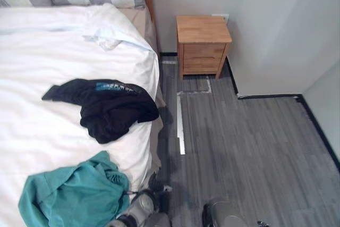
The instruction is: Tidy up the quilt and then pick up the clothes from the bed and put them into the laundry hamper.
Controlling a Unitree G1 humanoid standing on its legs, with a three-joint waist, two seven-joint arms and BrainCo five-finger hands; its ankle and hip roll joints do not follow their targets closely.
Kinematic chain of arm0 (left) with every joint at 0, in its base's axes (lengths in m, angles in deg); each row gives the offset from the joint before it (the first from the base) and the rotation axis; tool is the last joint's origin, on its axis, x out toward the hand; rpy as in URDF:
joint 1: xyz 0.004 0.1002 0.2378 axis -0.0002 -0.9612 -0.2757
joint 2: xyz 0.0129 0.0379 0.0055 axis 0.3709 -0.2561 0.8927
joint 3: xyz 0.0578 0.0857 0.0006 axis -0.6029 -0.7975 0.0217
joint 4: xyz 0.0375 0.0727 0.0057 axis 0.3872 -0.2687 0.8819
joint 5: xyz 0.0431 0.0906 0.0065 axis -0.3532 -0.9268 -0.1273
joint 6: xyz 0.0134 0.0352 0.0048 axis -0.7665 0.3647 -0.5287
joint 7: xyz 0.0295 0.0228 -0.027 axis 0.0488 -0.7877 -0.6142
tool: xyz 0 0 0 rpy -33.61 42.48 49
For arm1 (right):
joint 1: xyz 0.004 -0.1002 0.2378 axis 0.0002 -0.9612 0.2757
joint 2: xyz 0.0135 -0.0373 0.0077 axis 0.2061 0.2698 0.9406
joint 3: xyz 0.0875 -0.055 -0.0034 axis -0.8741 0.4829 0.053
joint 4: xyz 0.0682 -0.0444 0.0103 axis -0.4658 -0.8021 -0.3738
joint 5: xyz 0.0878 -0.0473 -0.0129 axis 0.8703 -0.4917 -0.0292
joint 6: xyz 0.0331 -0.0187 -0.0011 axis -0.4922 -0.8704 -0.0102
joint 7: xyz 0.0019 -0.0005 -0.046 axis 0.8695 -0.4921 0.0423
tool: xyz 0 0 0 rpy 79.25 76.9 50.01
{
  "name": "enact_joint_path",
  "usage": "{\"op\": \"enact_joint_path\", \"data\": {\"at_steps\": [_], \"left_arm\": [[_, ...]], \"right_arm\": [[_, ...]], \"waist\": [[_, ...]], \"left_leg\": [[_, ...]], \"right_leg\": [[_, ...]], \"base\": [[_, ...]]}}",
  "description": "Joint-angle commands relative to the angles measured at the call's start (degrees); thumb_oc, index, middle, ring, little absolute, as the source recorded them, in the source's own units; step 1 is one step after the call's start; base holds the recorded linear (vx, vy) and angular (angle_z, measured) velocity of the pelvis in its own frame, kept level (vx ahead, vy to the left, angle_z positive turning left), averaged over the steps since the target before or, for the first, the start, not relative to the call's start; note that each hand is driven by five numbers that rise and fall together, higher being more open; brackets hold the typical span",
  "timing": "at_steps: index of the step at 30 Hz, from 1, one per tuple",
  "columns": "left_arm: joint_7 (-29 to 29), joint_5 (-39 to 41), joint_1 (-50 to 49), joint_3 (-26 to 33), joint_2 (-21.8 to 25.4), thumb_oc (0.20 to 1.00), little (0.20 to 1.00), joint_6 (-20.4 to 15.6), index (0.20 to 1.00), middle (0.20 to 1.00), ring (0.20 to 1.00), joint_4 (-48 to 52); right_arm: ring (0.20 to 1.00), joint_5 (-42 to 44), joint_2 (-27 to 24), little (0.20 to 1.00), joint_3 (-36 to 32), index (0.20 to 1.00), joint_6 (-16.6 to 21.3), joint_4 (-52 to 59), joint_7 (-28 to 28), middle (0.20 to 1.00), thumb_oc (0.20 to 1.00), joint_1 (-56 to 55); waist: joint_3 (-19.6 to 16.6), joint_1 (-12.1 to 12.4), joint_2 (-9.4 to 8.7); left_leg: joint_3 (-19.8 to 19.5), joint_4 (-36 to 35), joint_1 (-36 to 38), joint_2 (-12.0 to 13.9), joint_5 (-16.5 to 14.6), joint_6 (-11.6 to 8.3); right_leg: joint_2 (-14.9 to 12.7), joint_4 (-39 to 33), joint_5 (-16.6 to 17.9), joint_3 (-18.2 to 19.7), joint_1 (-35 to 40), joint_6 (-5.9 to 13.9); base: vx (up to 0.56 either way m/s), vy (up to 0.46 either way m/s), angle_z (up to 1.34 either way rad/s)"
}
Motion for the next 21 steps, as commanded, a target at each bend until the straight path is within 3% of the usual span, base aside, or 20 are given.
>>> {"op": "enact_joint_path", "data": {"at_steps": [1, 3, 4, 5, 6, 7, 8, 9, 10, 11, 12, 14, 15, 16, 18, 19, 20, 21], "left_arm": [[-0.02, -3.67, 3.01, 3.43, 0.73, 1.0, 1.0, -0.53, 1.0, 1.0, 1.0, -2.45], [0.12, -4.75, 2.67, 5.33, 1.55, 1.0, 1.0, -0.26, 1.0, 1.0, 1.0, -4.26], [0.49, -5.23, 1.94, 5.85, 1.8, 1.0, 1.0, -0.21, 1.0, 1.0, 1.0, -5.22], [0.22, -5.15, 0.86, 6.47, 1.62, 1.0, 1.0, -0.24, 1.0, 1.0, 1.0, -5.76], [-0.07, -5.03, 0.36, 7.23, 1.57, 1.0, 1.0, -0.3, 1.0, 1.0, 1.0, -5.98], [0.0, -3.98, -0.43, 8.26, 1.6, 1.0, 1.0, -0.43, 1.0, 1.0, 1.0, -5.54], [0.08, -3.25, -0.99, 8.88, 1.71, 1.0, 1.0, -0.41, 1.0, 1.0, 1.0, -5.09], [0.11, -3.23, -1.01, 8.87, 1.77, 1.0, 1.0, -0.38, 1.0, 1.0, 1.0, -5.02], [-0.89, -0.91, -1.39, 10.74, 2.88, 1.0, 1.0, -0.32, 1.0, 1.0, 1.0, -3.83], [-1.61, 0.03, -1.46, 11.52, 2.72, 1.0, 1.0, -0.4, 1.0, 1.0, 1.0, -3.78], [-1.61, 0.03, -1.5, 11.5, 2.74, 1.0, 1.0, -0.4, 1.0, 1.0, 1.0, -3.76], [-2.41, 0.4, -1.78, 11.86, 2.55, 1.0, 1.0, -0.61, 1.0, 1.0, 1.0, -3.38], [-2.41, 0.4, -1.78, 11.86, 2.56, 1.0, 1.0, -0.61, 1.0, 1.0, 1.0, -3.37], [-2.98, 0.9, -2.31, 12.16, 2.42, 1.0, 1.0, -0.79, 1.0, 1.0, 1.0, -3.04], [-2.71, 0.82, -2.44, 12.23, 2.27, 1.0, 1.0, -0.62, 1.0, 1.0, 1.0, -2.89], [-2.35, -0.13, -2.98, 11.77, 2.16, 1.0, 1.0, -0.19, 1.0, 1.0, 1.0, -3.93], [-2.18, -0.12, -3.13, 11.51, 2.09, 1.0, 1.0, -0.05, 1.0, 1.0, 1.0, -4.46], [-2.19, -0.12, -3.15, 11.49, 2.12, 1.0, 1.0, -0.07, 1.0, 1.0, 1.0, -4.49]], "right_arm": [[1.0, 3.03, -1.98, 1.0, -0.71, 1.0, 1.12, 1.21, -0.63, 1.0, 1.0, 1.85], [1.0, 1.9, -2.21, 1.0, -0.89, 1.0, 0.76, 1.31, -0.59, 1.0, 1.0, 2.65], [1.0, 1.14, -2.25, 1.0, -0.72, 1.0, 0.7, 1.29, -0.62, 1.0, 1.0, 2.32], [1.0, 0.35, -2.38, 1.0, -0.08, 1.0, 0.61, 1.53, -0.52, 1.0, 1.0, 2.35], [1.0, 0.4, -2.78, 1.0, -0.11, 1.0, 1.01, 1.81, -0.47, 1.0, 1.0, 2.27], [1.0, 0.32, -3.3, 1.0, -0.24, 1.0, 1.73, 2.44, -0.5, 1.0, 1.0, 2.14], [1.0, 0.38, -3.53, 1.0, -0.5, 1.0, 1.74, 2.9, -0.49, 1.0, 1.0, 2.25], [1.0, 0.38, -3.49, 1.0, -0.51, 1.0, 1.72, 2.92, -0.49, 1.0, 1.0, 2.24], [1.0, 0.4, -4.65, 1.0, -0.06, 1.0, 2.16, 4.63, -0.87, 1.0, 1.0, 3.3], [1.0, -0.05, -4.71, 1.0, 0.98, 1.0, 1.92, 5.42, -0.78, 1.0, 1.0, 3.83], [1.0, -0.06, -4.68, 1.0, 0.98, 1.0, 1.9, 5.43, -0.79, 1.0, 1.0, 3.8], [1.0, -0.36, -4.65, 1.0, 2.01, 1.0, 1.92, 6.01, -0.69, 1.0, 1.0, 3.96], [1.0, -0.36, -4.64, 1.0, 2.01, 1.0, 1.92, 6.02, -0.69, 1.0, 1.0, 3.96], [1.0, -0.45, -4.3, 1.0, 2.64, 1.0, 2.02, 5.52, -0.7, 1.0, 1.0, 4.13], [1.0, -0.67, -3.98, 1.0, 2.9, 1.0, 1.85, 4.96, -0.79, 1.0, 1.0, 4.01], [1.0, -1.32, -3.68, 1.0, 2.21, 1.0, 1.83, 4.5, -1.01, 1.0, 1.0, 3.27], [1.0, -1.85, -3.12, 1.0, 2.28, 1.0, 1.65, 4.44, -0.98, 1.0, 1.0, 2.84], [1.0, -1.87, -3.09, 1.0, 2.28, 1.0, 1.64, 4.46, -0.99, 1.0, 1.0, 2.79]], "waist": [[1.18, -2.47, -1.72], [0.65, -3.16, -1.46], [0.11, -3.12, -1.17], [-0.17, -3.05, -0.9], [-0.26, -3.57, -0.3], [0.23, -3.09, -0.12], [0.61, -2.38, -1.42], [0.57, -2.51, -1.36], [3.3, 1.27, -5.11], [3.06, 3.39, -6.81], [3.15, 3.63, -6.49], [2.82, 5.78, -5.91], [2.75, 5.83, -6.12], [1.62, 7.34, -5.1], [0.06, 8.6, -3.51], [-0.65, 8.82, -3.85], [-1.09, 8.88, -4.29], [-1.09, 8.94, -4.42]], "left_leg": [[-0.69, -2.04, 12.33, -4.81, -7.69, -5.05], [-0.25, -2.11, 15.97, -4.7, -10.94, -5.8], [0.22, -1.21, 17.45, -4.32, -13.33, -6.32], [0.26, 1.39, 17.86, -4.03, -12.62, -7.08], [-0.37, 8.36, 16.99, -3.78, -9.8, -8.52], [0.12, 19.24, 14.17, -3.45, -3.68, -10.73], [0.62, 27.44, 10.48, -3.75, 0.95, -11.73], [0.46, 28.33, 9.86, -3.68, 0.61, -11.76], [-0.15, 47.47, -1.07, -5.97, 2.53, -11.47], [1.52, 47.65, -6.46, -5.56, 0.45, -9.77], [1.65, 48.18, -6.46, -5.15, -0.09, -9.73], [2.9, 39.8, -9.31, -3.63, -1.78, -9.17], [3.05, 39.42, -9.24, -3.81, -1.47, -9.14], [5.05, 21.29, -8.27, -3.3, -1.83, -7.9], [6.59, 7.01, -8.4, -1.8, 2.23, -7.98], [7.32, 3.98, -6.5, -2.08, 3.38, -7.32], [6.77, 3.63, -5.46, -3.01, 2.78, -6.39], [6.86, 3.57, -5.35, -3.13, 2.75, -6.33]], "right_leg": [[-2.92, -20.52, 8.58, -4.0, 2.3, 4.92], [-5.33, -28.58, 11.26, -10.43, -0.65, 5.8], [-5.66, -30.52, 10.79, -12.77, 0.23, 5.63], [-5.42, -30.23, 12.2, -13.62, 1.53, 4.57], [-4.61, -30.0, 12.78, -11.96, 2.71, 3.58], [-4.32, -29.34, 13.4, -11.51, 5.09, 2.3], [-5.54, -29.65, 13.43, -11.66, 7.08, 1.51], [-5.5, -29.69, 13.53, -11.81, 6.95, 1.48], [-7.36, -31.21, 13.62, -10.17, 12.72, -0.33], [-8.35, -33.12, 12.26, -8.76, 16.24, -0.17], [-7.98, -33.07, 12.12, -8.59, 16.31, -0.15], [-7.19, -34.03, 10.0, -6.56, 19.07, 0.36], [-7.41, -34.06, 10.09, -6.47, 18.96, 0.38], [-6.53, -34.29, 7.75, -5.37, 21.15, 1.28], [-5.17, -34.29, 5.12, -5.16, 23.91, 1.79], [-5.16, -32.99, 2.91, -5.5, 26.81, 2.01], [-5.08, -28.17, 2.76, -5.33, 26.36, 2.39], [-5.23, -27.72, 2.42, -5.27, 26.21, 2.45]], "base": [[0.68, -0.082, 1.01], [0.59, -0.108, 0.81], [0.52, -0.123, -0.14], [0.51, -0.098, -0.46], [0.51, -0.088, -0.2], [0.42, -0.112, 0.51], [0.26, -0.102, 0.73], [0.33, -0.197, 0.51], [0.62, -0.176, 0.2], [0.64, -0.168, -0.3], [0.56, 0.006, -0.61], [0.38, 0.08, -0.78], [0.63, 0.181, -0.63], [0.61, 0.211, -0.52], [0.75, 0.213, -0.37], [0.67, 0.138, -0.29], [0.47, 0.094, -0.15], [0.27, 0.103, -0.12]]}}
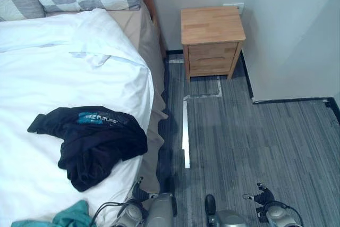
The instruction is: Tidy up the quilt and then pick up the clothes from the bed and put them into the laundry hamper.
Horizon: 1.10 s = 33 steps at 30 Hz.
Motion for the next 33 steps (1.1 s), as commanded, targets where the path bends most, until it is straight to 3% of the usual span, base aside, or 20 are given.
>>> {"op": "enact_joint_path", "data": {"at_steps": [1, 2, 4, 6, 10, 13, 16, 18, 19, 21, 22, 23, 24, 26, 27, 28, 29, 31, 32, 33], "left_arm": [[-2.59, 0.77, -0.96, -0.83, 0.74, 1.0, 1.0, 1.36, 1.0, 1.0, 1.0, -2.21], [-2.89, 0.8, -0.88, -0.85, 0.66, 1.0, 1.0, 1.6, 1.0, 1.0, 1.0, -2.17], [-3.1, 0.84, -0.73, -0.63, 1.2, 1.0, 1.0, 2.01, 1.0, 1.0, 1.0, -1.59], [-3.13, 0.67, -0.32, -0.66, 1.6, 1.0, 1.0, 1.99, 1.0, 1.0, 1.0, -1.34], [-2.81, 0.37, 1.18, -1.89, 1.88, 1.0, 1.0, 1.34, 1.0, 1.0, 1.0, -0.2], [-2.72, -0.97, 2.49, -2.41, 1.58, 1.0, 1.0, 0.91, 1.0, 1.0, 1.0, -0.92], [-2.7, -1.72, 2.08, -2.57, 1.22, 1.0, 1.0, 0.67, 1.0, 1.0, 1.0, -1.58], [-2.77, -1.54, 0.91, -2.09, 1.14, 1.0, 1.0, 0.52, 1.0, 1.0, 1.0, -2.39], [-2.79, -0.78, 0.19, -1.46, 0.89, 1.0, 1.0, 0.48, 1.0, 1.0, 1.0, -2.41], [-2.91, 0.18, -0.48, -1.26, 0.29, 1.0, 1.0, 0.46, 1.0, 1.0, 1.0, -2.27], [-2.91, 0.18, -0.48, -1.26, 0.28, 1.0, 1.0, 0.46, 1.0, 1.0, 1.0, -2.27], [-3.72, 2.16, 0.59, -1.72, 0.18, 1.0, 1.0, 0.5, 1.0, 1.0, 1.0, -0.26], [-4.0, 3.21, 1.41, -2.0, -0.03, 1.0, 1.0, 0.49, 1.0, 1.0, 1.0, 0.26], [-3.58, 3.77, 1.29, -1.59, -0.18, 1.0, 1.0, 0.46, 1.0, 1.0, 1.0, 0.66], [-3.4, 3.77, 1.12, -1.45, 0.15, 1.0, 1.0, 0.52, 1.0, 1.0, 1.0, 0.76], [-3.45, 3.8, 0.79, -1.2, 0.22, 1.0, 1.0, 0.27, 1.0, 1.0, 1.0, 0.67], [-2.97, 3.53, 0.27, -1.02, 0.36, 1.0, 1.0, 0.51, 1.0, 1.0, 1.0, 1.21], [-2.6, 3.37, -1.07, -0.8, 0.86, 1.0, 1.0, 0.88, 1.0, 1.0, 1.0, 0.68], [-2.19, 2.98, -1.72, -0.32, 1.25, 1.0, 1.0, 1.02, 1.0, 1.0, 1.0, 0.33], [-2.19, 2.98, -1.71, -0.33, 1.26, 1.0, 1.0, 1.03, 1.0, 1.0, 1.0, 0.34]], "right_arm": [[1.0, -2.96, 0.39, 1.0, -0.32, 1.0, 0.75, 3.6, -0.44, 1.0, 1.0, -4.18], [1.0, -3.41, 0.57, 1.0, -0.27, 1.0, 0.91, 4.14, -0.63, 1.0, 1.0, -4.13], [1.0, -3.72, 0.81, 1.0, -0.57, 1.0, 0.64, 5.4, -0.67, 1.0, 1.0, -3.57], [1.0, -4.0, 0.98, 1.0, -0.55, 1.0, 0.74, 6.45, -1.05, 1.0, 1.0, -3.48], [1.0, -2.96, 1.14, 1.0, -0.36, 1.0, 0.99, 7.02, -1.45, 1.0, 1.0, -2.76], [1.0, -2.03, 1.26, 1.0, -1.13, 1.0, 0.68, 7.24, -1.52, 1.0, 1.0, -2.62], [1.0, -3.35, 1.35, 1.0, -0.63, 1.0, 0.17, 7.47, -1.09, 1.0, 1.0, -3.35], [1.0, -5.68, 1.2, 1.0, 0.24, 1.0, -0.42, 6.28, -0.44, 1.0, 1.0, -4.1], [1.0, -6.53, 0.8, 1.0, 0.9, 1.0, -0.5, 5.49, -0.4, 1.0, 1.0, -3.42], [1.0, -7.33, 0.12, 1.0, 1.67, 1.0, -0.59, 4.55, -0.54, 1.0, 1.0, -1.71], [1.0, -7.33, 0.12, 1.0, 1.68, 1.0, -0.59, 4.55, -0.54, 1.0, 1.0, -1.71], [1.0, -5.83, -0.94, 1.0, 0.93, 1.0, -0.27, 4.85, -1.65, 1.0, 1.0, -0.06], [1.0, -4.59, -1.23, 1.0, 0.74, 1.0, -0.15, 4.95, -2.2, 1.0, 1.0, 0.75], [1.0, -3.51, -1.3, 1.0, 0.4, 1.0, -0.35, 4.23, -2.32, 1.0, 1.0, 0.9], [1.0, -3.38, -1.76, 1.0, 0.12, 1.0, -0.06, 4.29, -2.63, 1.0, 1.0, 0.81], [1.0, -3.39, -2.19, 1.0, -0.38, 1.0, 0.17, 4.65, -2.8, 1.0, 1.0, 0.7], [1.0, -3.56, -2.62, 1.0, -0.85, 1.0, -0.14, 5.41, -3.11, 1.0, 1.0, 0.58], [1.0, -4.36, -3.62, 1.0, -1.61, 1.0, 0.11, 7.03, -3.6, 1.0, 1.0, 0.08], [1.0, -4.53, -4.34, 1.0, -3.11, 1.0, 0.03, 8.96, -3.87, 1.0, 1.0, -0.26], [1.0, -4.54, -4.34, 1.0, -3.14, 1.0, -0.01, 9.02, -3.86, 1.0, 1.0, -0.27]], "waist": [[-2.48, 2.3, -0.89], [-1.73, 1.96, -0.97], [-1.38, 0.97, 0.17], [-0.94, -0.09, 0.81], [-1.05, -2.59, 0.4], [-1.23, -5.31, 0.93], [-1.23, -6.58, 1.46], [-2.54, -5.69, 0.62], [-2.85, -5.46, 1.18], [-2.62, -4.46, 1.8], [-2.65, -4.5, 1.81], [-0.36, -2.28, -0.63], [0.2, -1.36, -1.05], [-0.78, 0.64, -1.29], [-1.19, 1.08, -1.24], [-1.38, 0.59, -0.81], [-2.03, 0.6, -0.53], [-3.06, 1.46, -0.81], [-3.07, 1.21, -1.08], [-3.22, 1.12, -1.12]], "left_leg": [[0.83, 2.56, 6.73, -1.59, -2.2, 0.84], [1.63, 2.3, 9.07, -2.25, -3.34, 1.69], [1.81, -0.19, 13.05, -1.0, -4.14, 2.13], [0.54, -1.87, 16.24, -0.49, -4.87, 2.12], [-0.93, -2.85, 19.56, -0.58, -7.21, 0.99], [-3.68, -2.85, 23.71, 0.37, -11.1, -0.08], [-5.79, -2.08, 27.8, 1.68, -14.27, -0.83], [-6.85, -0.57, 29.96, 1.62, -16.97, -1.75], [-7.39, 1.16, 30.37, 2.61, -16.21, -2.35], [-7.65, 11.66, 26.33, 3.72, -11.23, -3.79], [-7.69, 11.72, 26.26, 3.73, -11.27, -3.8], [-5.48, 27.52, 15.16, 3.26, -6.53, -3.85], [-3.08, 28.11, 11.83, 2.89, -7.86, -3.28], [2.18, 20.44, 8.15, -0.3, -10.96, -0.7], [4.32, 18.64, 7.02, 0.0, -9.56, -0.83], [9.3, 16.81, 8.51, 3.09, -9.08, -1.16], [11.33, 12.84, 10.39, 3.31, -9.08, -0.43], [8.45, 9.0, 12.57, 1.2, -9.84, 0.94], [8.08, 7.9, 13.92, 1.02, -10.49, 1.39], [8.01, 7.75, 13.71, 0.93, -10.22, 1.44]], "right_leg": [[-3.25, 12.68, -1.75, -0.02, -2.95, 7.69], [-5.35, 20.14, 1.11, -1.73, -5.77, 10.14], [-7.69, 29.51, 6.61, -4.25, -12.62, 12.5], [-7.79, 31.1, 5.46, -5.47, -16.18, 11.71], [-6.01, 15.07, 4.24, -5.38, -18.75, 9.66], [-7.82, 5.31, 8.15, -0.47, -23.05, 11.06], [-9.54, 5.23, 9.64, 3.96, -25.77, 12.25], [-10.72, 4.74, 10.58, 1.93, -23.55, 12.14], [-10.27, 5.45, 10.9, 0.37, -22.81, 12.05], [-9.6, 5.97, 10.48, -1.35, -20.94, 10.73], [-9.6, 5.97, 10.48, -1.39, -20.95, 10.73], [-11.16, 5.87, 8.74, -3.87, -16.06, 8.57], [-10.99, 5.35, 7.75, -4.88, -13.97, 7.99], [-10.87, 4.5, 5.84, -7.43, -10.67, 7.92], [-11.12, 5.19, 5.36, -8.42, -10.62, 7.96], [-11.46, 6.36, 4.15, -10.31, -10.14, 8.32], [-11.06, 7.61, 3.96, -11.33, -10.34, 8.45], [-12.46, 14.91, 4.3, -14.61, -10.9, 9.6], [-14.05, 19.13, 5.72, -15.73, -11.62, 11.34], [-14.1, 19.01, 5.92, -15.82, -11.78, 11.33]], "base": [[0.25, 0.12, -0.08], [0.32, 0.148, -0.25], [0.39, 0.103, -0.43], [0.38, 0.023, -0.26], [0.37, -0.111, 0.19], [0.49, -0.187, 0.46], [0.49, -0.21, 0.9], [0.49, -0.28, 0.69], [0.38, -0.274, 0.5], [0.2, -0.171, 0.54], [0.17, -0.291, 0.6], [0.17, -0.293, 0.41], [0.29, -0.346, 0.66], [0.29, -0.138, 0.8], [0.22, -0.073, 0.81], [0.15, -0.024, 0.9], [0.19, 0.05, 0.82], [0.18, 0.025, 0.66], [0.12, -0.023, 0.33], [0.14, 0.004, 0.82]]}}
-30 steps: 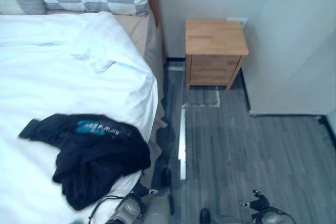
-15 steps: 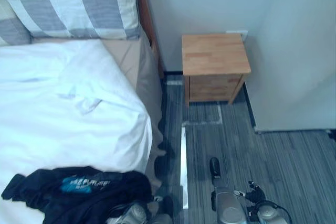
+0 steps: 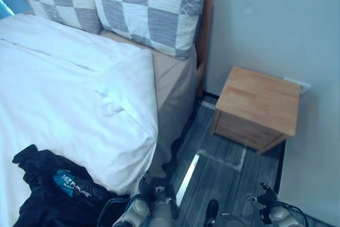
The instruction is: Tidy up the quilt and then pick up the clothes from the bed and put them into the laundry hamper.
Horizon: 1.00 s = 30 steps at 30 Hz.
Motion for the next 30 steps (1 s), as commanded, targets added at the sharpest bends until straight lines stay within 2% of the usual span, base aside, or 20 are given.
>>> {"op": "enact_joint_path", "data": {"at_steps": [1, 2, 5, 6, 7, 8, 9, 11, 12, 14, 15, 17, 18, 20, 21, 23, 25, 26, 29, 30], "left_arm": [[-0.05, -0.69, -1.33, 0.28, 2.54, 1.0, 1.0, 0.81, 1.0, 1.0, 1.0, -1.31], [-0.34, -0.24, -2.37, 1.93, 3.83, 1.0, 1.0, 1.25, 1.0, 1.0, 1.0, -1.59], [-0.78, -0.26, -4.08, 4.29, 5.07, 1.0, 1.0, 0.49, 1.0, 1.0, 1.0, -0.93], [-1.03, -0.58, -4.33, 4.38, 5.44, 1.0, 1.0, 0.15, 1.0, 1.0, 1.0, -0.97], [-0.79, -1.8, -4.53, 5.15, 6.13, 1.0, 1.0, -0.09, 1.0, 1.0, 1.0, -2.06], [-0.76, -1.84, -4.59, 5.07, 6.07, 1.0, 1.0, -0.06, 1.0, 1.0, 1.0, -2.02], [-0.9, -2.56, -4.72, 5.19, 6.91, 1.0, 1.0, 0.33, 1.0, 1.0, 1.0, -2.57], [-0.32, -3.03, -5.6, 5.69, 7.66, 1.0, 1.0, -0.25, 1.0, 1.0, 1.0, -2.85], [-0.68, -1.58, -7.14, 6.99, 7.61, 1.0, 1.0, -0.54, 1.0, 1.0, 1.0, -1.52], [-0.67, -1.56, -7.24, 7.03, 7.57, 1.0, 1.0, -0.49, 1.0, 1.0, 1.0, -1.41], [-0.49, -0.27, -9.0, 7.92, 7.2, 1.0, 1.0, -0.83, 1.0, 1.0, 1.0, -0.05], [-0.39, 0.02, -9.08, 7.67, 6.99, 1.0, 1.0, -1.04, 1.0, 1.0, 1.0, -0.39], [-0.42, 0.08, -8.47, 7.01, 6.73, 1.0, 1.0, -0.78, 1.0, 1.0, 1.0, 0.02], [0.3, -0.87, -7.1, 5.76, 7.05, 1.0, 1.0, -0.62, 1.0, 1.0, 1.0, 1.95], [0.32, -2.62, -6.96, 5.16, 8.46, 1.0, 1.0, -0.62, 1.0, 1.0, 1.0, 4.61], [0.56, -2.92, -7.34, 5.14, 9.46, 1.0, 1.0, -0.75, 1.0, 1.0, 1.0, 6.51], [1.17, -3.13, -7.34, 4.92, 9.66, 1.0, 1.0, -0.68, 1.0, 1.0, 1.0, 6.71], [0.78, -2.96, -6.16, 4.0, 11.17, 1.0, 1.0, -0.63, 1.0, 1.0, 1.0, 6.41], [0.31, -1.81, -4.79, 4.5, 11.91, 1.0, 1.0, -0.57, 1.0, 1.0, 1.0, 5.54], [-0.35, -0.25, -4.08, 5.46, 11.97, 1.0, 1.0, -0.43, 1.0, 1.0, 1.0, 4.21]], "right_arm": [[1.0, 0.37, -3.85, 1.0, -3.5, 1.0, 0.91, 7.13, -1.95, 1.0, 1.0, 1.1], [1.0, -0.82, -6.41, 1.0, -5.83, 1.0, 1.32, 14.87, -2.95, 1.0, 1.0, 0.43], [1.0, -3.38, -12.03, 1.0, -9.12, 1.0, 2.27, 27.45, -3.98, 1.0, 1.0, -0.53], [1.0, -4.16, -14.14, 1.0, -10.54, 1.0, 2.69, 30.54, -4.58, 1.0, 1.0, -1.18], [1.0, -5.98, -17.64, 1.0, -13.52, 1.0, 3.01, 35.76, -5.11, 1.0, 1.0, -2.5], [1.0, -6.06, -17.7, 1.0, -13.76, 1.0, 2.82, 36.16, -5.0, 1.0, 1.0, -2.86], [1.0, -7.42, -19.83, 1.0, -14.43, 1.0, 2.75, 36.93, -5.56, 1.0, 1.0, -2.45], [1.0, -10.21, -23.24, 1.0, -17.67, 1.0, 3.64, 45.23, -5.99, 1.0, 1.0, -2.82], [1.0, -10.84, -25.5, 1.0, -18.77, 1.0, 5.1, 49.55, -6.06, 1.0, 1.0, -0.85], [1.0, -10.82, -25.57, 1.0, -18.75, 1.0, 5.08, 49.59, -6.02, 1.0, 1.0, -0.86], [1.0, -10.97, -27.26, 1.0, -17.69, 1.0, 6.32, 51.85, -6.09, 1.0, 1.0, 2.94], [1.0, -11.52, -28.82, 1.0, -15.2, 1.0, 6.95, 52.26, -6.57, 1.0, 1.0, 7.28], [1.0, -11.66, -29.81, 1.0, -14.31, 1.0, 6.63, 52.05, -6.86, 1.0, 1.0, 9.13], [1.0, -12.12, -31.34, 1.0, -12.94, 1.0, 5.6, 51.49, -7.16, 1.0, 1.0, 11.6], [1.0, -12.76, -31.41, 1.0, -11.81, 1.0, 4.92, 51.78, -7.15, 1.0, 1.0, 13.27], [1.0, -13.72, -32.07, 1.0, -11.23, 1.0, 4.4, 51.12, -7.73, 1.0, 1.0, 14.27], [1.0, -13.81, -32.45, 1.0, -11.6, 1.0, 3.91, 50.13, -7.92, 1.0, 1.0, 14.22], [1.0, -11.54, -31.2, 1.0, -8.13, 1.0, 2.21, 43.59, -8.21, 1.0, 1.0, 19.83], [1.0, -8.9, -30.61, 1.0, -6.17, 1.0, 1.63, 37.91, -8.45, 1.0, 1.0, 23.44], [1.0, -6.95, -28.69, 1.0, -4.8, 1.0, 1.11, 34.17, -7.72, 1.0, 1.0, 24.35]], "waist": [[2.12, 1.73, -0.16], [2.61, 1.26, 0.06], [3.2, -0.12, -0.36], [3.18, -1.08, -0.54], [2.98, -2.85, -1.32], [2.86, -2.85, -1.18], [2.73, -2.75, -1.57], [1.9, -2.13, -2.44], [1.34, -0.91, -2.62], [1.26, -1.33, -2.42], [0.74, 0.32, -1.91], [1.16, 1.76, -1.41], [2.39, 2.26, -1.31], [3.66, 1.17, -1.7], [4.33, 1.08, -2.1], [5.22, 1.12, -1.72], [5.08, 1.0, -1.22], [7.36, 2.69, -0.98], [8.19, 2.58, -0.82], [9.2, 2.91, -0.51]], "left_leg": [[-6.33, -11.01, 12.54, -0.01, -3.38, -2.29], [-9.18, -13.95, 14.86, 0.05, -3.18, -2.1], [-15.69, -15.06, 16.4, 0.43, -3.48, -3.19], [-18.88, -15.09, 16.36, 0.48, -3.45, -3.6], [-24.2, -15.64, 16.51, 0.39, -3.86, -4.51], [-24.27, -15.67, 16.52, 0.42, -3.95, -4.48], [-25.71, -15.91, 16.83, 1.02, -4.33, -5.09], [-28.72, -15.04, 16.55, 2.11, -4.93, -6.12], [-30.56, -14.48, 15.68, 3.84, -3.94, -6.99], [-30.97, -14.47, 15.51, 4.03, -3.95, -7.1], [-32.34, -15.76, 14.5, 6.58, -2.01, -8.72], [-33.45, -16.64, 12.94, 8.41, 0.52, -10.13], [-31.98, -15.89, 10.17, 8.58, 2.5, -10.19], [-19.41, -13.09, 7.49, 9.26, 2.05, -8.26], [-12.78, -9.95, 6.53, 8.48, 0.41, -7.14], [-7.5, -6.35, 5.57, 7.11, -1.44, -6.5], [-5.93, -7.15, 4.68, 7.19, -0.26, -6.38], [-8.26, -8.32, 1.35, 6.6, 1.43, -6.83], [-8.64, -8.87, -0.88, 6.63, 2.59, -6.92], [-9.02, -9.0, -1.89, 6.86, 3.09, -6.74]], "right_leg": [[-11.31, 20.98, 4.28, 5.93, -9.12, 10.1], [-11.22, 26.55, 6.32, 9.27, -12.47, 10.73], [-6.62, 17.32, 0.94, 19.62, -13.67, 9.28], [-5.27, 12.74, 0.27, 25.79, -13.74, 8.85], [-3.06, 8.08, 0.29, 38.14, -14.87, 9.12], [-3.07, 7.92, 0.26, 38.06, -14.77, 9.12], [-2.91, 7.32, 0.78, 40.52, -15.14, 9.42], [-4.26, 5.51, 0.16, 37.94, -12.86, 8.51], [-3.29, 4.97, -0.08, 36.38, -11.87, 7.76], [-3.18, 4.87, -0.06, 35.94, -11.76, 7.64], [-1.68, 2.9, -0.94, 33.62, -10.06, 6.62], [-0.89, 1.39, -1.71, 30.81, -8.61, 5.76], [-1.59, 0.79, -1.67, 28.46, -7.9, 5.57], [-3.17, 0.71, -2.89, 23.25, -6.71, 5.37], [-3.4, 1.28, -2.65, 21.06, -7.57, 5.01], [-3.52, 2.81, -3.43, 17.84, -8.56, 4.14], [-3.46, 3.51, -3.53, 15.89, -9.39, 4.02], [-3.89, 6.45, -3.12, 12.89, -12.72, 3.67], [-4.46, 8.57, -3.04, 11.71, -16.07, 3.39], [-4.4, 10.8, -3.48, 11.86, -18.19, 3.2]], "base": [[0.16, -0.023, 1.14], [0.23, -0.072, 1.27], [0.21, -0.186, 1.13], [0.27, -0.309, 1.96], [0.23, -0.248, 2.46], [0.21, -0.263, 2.72], [0.1, -0.203, 2.54], [0.14, -0.421, 1.87], [0.12, -0.402, 1.4], [0.03, -0.254, 1.21], [0.0, -0.343, 0.92], [-0.09, -0.345, 0.57], [-0.13, -0.227, 0.72], [-0.18, -0.185, 1.24], [-0.26, -0.19, 1.57], [-0.15, -0.193, 1.33], [-0.11, -0.123, 0.85], [-0.16, -0.092, 0.78], [-0.17, -0.031, 0.45], [-0.08, 0.013, 0.61]]}}
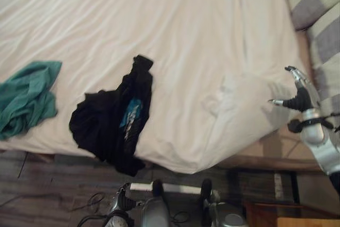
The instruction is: Tidy up the quilt and then pick up the clothes from the bed and put them into the laundry hamper.
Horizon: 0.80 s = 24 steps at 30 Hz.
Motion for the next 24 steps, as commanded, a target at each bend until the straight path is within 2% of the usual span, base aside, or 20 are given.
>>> {"op": "enact_joint_path", "data": {"at_steps": [1, 2, 4, 5, 6, 10, 11, 14, 15, 17, 18, 20, 22, 23, 24], "left_arm": [[-1.59, 1.98, 1.73, 2.06, 3.94, 1.0, 1.0, 0.47, 1.0, 1.0, 1.0, -2.79], [-2.23, 2.48, 2.15, 2.45, 3.97, 1.0, 1.0, 0.55, 1.0, 1.0, 1.0, -4.07], [-2.23, 2.47, 2.16, 2.52, 3.95, 1.0, 1.0, 0.54, 1.0, 1.0, 1.0, -4.09], [-2.39, 2.5, 2.54, 2.61, 4.03, 1.0, 1.0, 0.89, 1.0, 1.0, 1.0, -5.21], [-1.99, 3.78, 3.01, 3.49, 3.8, 1.0, 1.0, 1.35, 1.0, 1.0, 1.0, -5.88], [-2.53, 3.95, 2.87, 4.33, 3.25, 1.0, 1.0, 1.67, 1.0, 1.0, 1.0, -6.29], [-2.73, 3.97, 2.8, 4.79, 2.92, 1.0, 1.0, 1.86, 1.0, 1.0, 1.0, -5.94], [-2.77, 3.82, 2.82, 4.99, 2.81, 1.0, 1.0, 2.02, 1.0, 1.0, 1.0, -5.9], [-2.65, 3.05, 2.54, 5.48, 2.54, 1.0, 1.0, 2.14, 1.0, 1.0, 1.0, -5.96], [-2.54, 2.76, 2.48, 5.6, 2.29, 1.0, 1.0, 2.23, 1.0, 1.0, 1.0, -6.03], [-2.08, 2.01, 1.95, 5.82, 1.83, 1.0, 1.0, 2.48, 1.0, 1.0, 1.0, -5.65], [-1.85, 1.86, 1.75, 5.79, 1.56, 1.0, 1.0, 2.46, 1.0, 1.0, 1.0, -5.5], [-1.01, 1.34, 0.72, 6.35, 0.68, 1.0, 1.0, 2.94, 1.0, 1.0, 1.0, -5.65], [-1.01, 1.33, 0.63, 6.26, 0.7, 1.0, 1.0, 2.94, 1.0, 1.0, 1.0, -5.64], [-0.63, 1.45, 0.14, 6.48, -0.05, 1.0, 1.0, 3.35, 1.0, 1.0, 1.0, -5.89]], "right_arm": [[1.0, 4.62, -0.02, 1.0, 1.51, 1.0, -0.78, -3.32, -0.62, 1.0, 1.0, 5.23], [1.0, 5.7, 1.28, 1.0, 3.26, 1.0, -1.37, -6.52, 0.3, 1.0, 1.0, 6.35], [1.0, 5.72, 1.3, 1.0, 3.38, 1.0, -1.33, -6.63, 0.28, 1.0, 1.0, 6.51], [0.523, 6.64, 2.96, 0.523, 4.4, 0.523, -1.56, -8.93, 1.53, 0.523, 0.523, 5.89], [0.2, 6.46, 4.08, 0.2, 5.4, 0.2, -1.87, -11.0, 2.24, 0.2, 0.2, 4.76], [0.2, 6.84, 5.73, 0.2, 3.32, 0.2, -1.79, -9.77, 2.29, 0.2, 0.2, 0.23], [0.2, 7.5, 6.44, 0.2, 0.32, 0.2, -1.1, -8.05, 1.96, 0.2, 0.2, -4.9], [0.2, 7.31, 6.29, 0.2, -1.8, 0.2, -0.81, -6.19, 1.77, 0.2, 0.2, -7.95], [0.2, 6.86, 6.35, 0.2, -6.16, 0.2, -0.09, -2.83, 1.28, 0.2, 0.2, -13.86], [0.2, 6.62, 6.9, 0.2, -7.88, 0.2, 0.13, -2.41, 0.91, 0.2, 0.2, -16.35], [1.0, 6.91, 8.96, 1.0, -10.84, 1.0, 0.16, -2.8, 0.68, 1.0, 1.0, -21.29], [1.0, 7.13, 10.01, 1.0, -11.81, 1.0, -0.06, -3.94, 0.57, 1.0, 1.0, -22.87], [1.0, 7.83, 13.2, 1.0, -15.93, 1.0, -0.97, -6.88, 0.2, 1.0, 1.0, -28.39], [1.0, 7.82, 13.24, 1.0, -16.0, 1.0, -0.99, -6.76, 0.2, 1.0, 1.0, -28.61], [1.0, 11.2, 15.92, 1.0, -18.86, 1.0, -1.37, -10.18, -0.63, 1.0, 1.0, -30.87]], "waist": [[2.58, 2.74, -2.54], [4.06, 3.18, -2.27], [4.04, 3.12, -2.31], [4.95, 3.37, -2.35], [5.17, 3.35, -2.46], [5.12, 2.79, -2.69], [5.04, 1.97, -2.82], [4.74, 1.57, -2.98], [4.0, 0.4, -3.53], [3.4, -0.11, -3.78], [1.85, -1.37, -4.47], [0.92, -1.9, -4.64], [-1.82, -3.62, -5.04], [-1.89, -3.52, -5.06], [-3.65, -4.56, -5.13]], "left_leg": [[-0.11, 3.37, -0.64, 0.64, -2.76, -0.84], [-0.5, 4.44, -2.05, 1.05, -2.74, -0.77], [-0.49, 4.54, -2.17, 1.03, -2.79, -0.76], [-1.25, 6.6, -3.54, 1.24, -3.16, -0.86], [-2.02, 8.74, -4.55, 1.18, -4.04, -0.96], [-1.99, 9.83, -3.88, 1.25, -5.14, -1.0], [-1.61, 9.41, -2.89, 1.31, -5.4, -1.07], [-1.29, 8.58, -2.31, 1.26, -5.06, -1.1], [-0.56, 7.15, -0.38, 1.37, -5.08, -1.21], [-0.11, 6.0, 0.69, 1.38, -4.91, -1.23], [0.68, 3.62, 2.85, 1.27, -4.41, -1.12], [0.97, 2.29, 3.67, 1.05, -3.92, -1.05], [2.08, -1.63, 6.89, 0.72, -2.78, -0.77], [2.15, -1.9, 7.11, 0.68, -2.67, -0.76], [2.65, -3.94, 8.93, 0.51, -2.27, -0.68]], "right_leg": [[-6.49, 10.23, -9.01, 4.0, -5.33, 6.66], [-6.86, 13.33, -9.85, 4.42, -7.53, 6.6], [-6.9, 13.51, -9.95, 4.46, -7.69, 6.6], [-7.27, 15.85, -10.51, 4.62, -8.87, 6.55], [-7.55, 17.49, -11.3, 4.89, -9.38, 6.32], [-7.41, 18.11, -11.84, 5.31, -8.83, 6.17], [-7.24, 17.39, -11.66, 5.53, -8.16, 6.23], [-7.11, 16.43, -11.08, 5.55, -7.86, 6.32], [-6.76, 15.17, -10.62, 5.87, -6.61, 6.5], [-6.55, 13.94, -10.15, 6.03, -5.74, 6.66], [-6.11, 11.03, -9.12, 6.55, -3.78, 7.04], [-5.95, 9.61, -8.45, 6.81, -3.04, 7.23], [-5.76, 6.55, -6.77, 7.29, -0.63, 8.0], [-5.76, 6.35, -6.69, 7.31, -0.48, 8.03], [-5.74, 5.03, -6.01, 7.41, 0.61, 8.45]], "base": [[-0.11, 0.025, 0.51], [-0.07, 0.017, 0.1], [-0.06, -0.003, 0.03], [-0.06, -0.039, 0.01], [-0.06, -0.039, 0.02], [0.02, 0.023, 0.05], [0.01, 0.032, -0.05], [0.01, 0.037, -0.08], [0.06, 0.045, -0.13], [0.07, 0.046, -0.07], [0.09, 0.047, -0.07], [0.11, 0.056, -0.12], [0.11, 0.069, -0.17], [0.09, 0.076, -0.26], [0.11, 0.081, -0.19]]}}
